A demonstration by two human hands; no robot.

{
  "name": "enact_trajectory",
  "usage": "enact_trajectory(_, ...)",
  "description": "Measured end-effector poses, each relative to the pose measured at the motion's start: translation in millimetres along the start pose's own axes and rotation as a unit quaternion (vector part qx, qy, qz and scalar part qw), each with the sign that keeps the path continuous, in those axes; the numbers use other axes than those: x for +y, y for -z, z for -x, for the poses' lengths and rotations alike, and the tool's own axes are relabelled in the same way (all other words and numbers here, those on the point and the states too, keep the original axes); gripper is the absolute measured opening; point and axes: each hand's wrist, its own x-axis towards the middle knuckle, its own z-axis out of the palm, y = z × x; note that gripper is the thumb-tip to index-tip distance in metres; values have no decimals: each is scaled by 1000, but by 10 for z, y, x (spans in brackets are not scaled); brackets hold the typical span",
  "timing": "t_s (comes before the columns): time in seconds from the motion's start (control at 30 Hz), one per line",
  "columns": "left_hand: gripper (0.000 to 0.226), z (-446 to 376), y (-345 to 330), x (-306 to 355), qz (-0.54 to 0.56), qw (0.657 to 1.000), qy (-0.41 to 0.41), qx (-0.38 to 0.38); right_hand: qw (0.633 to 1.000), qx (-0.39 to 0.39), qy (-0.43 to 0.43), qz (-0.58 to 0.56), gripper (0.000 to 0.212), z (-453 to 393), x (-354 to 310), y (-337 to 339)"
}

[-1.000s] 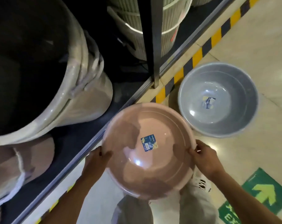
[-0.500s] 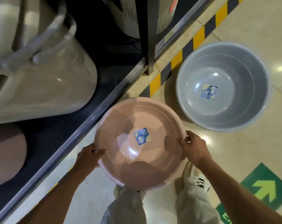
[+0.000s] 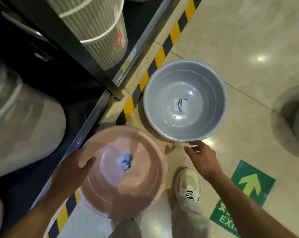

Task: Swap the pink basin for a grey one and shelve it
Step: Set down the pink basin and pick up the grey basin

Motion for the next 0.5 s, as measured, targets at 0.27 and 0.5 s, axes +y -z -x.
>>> enact_trajectory(0.27, 50, -722, -260, 1493, -3, 993, -110, -47, 991, 113, -77, -4, 50, -442, 288, 759)
enact_trajectory(0.5, 75, -1553, -877, 2167, 60, 995, -63, -40, 986, 113, -120, -3, 61, -1182, 481, 782)
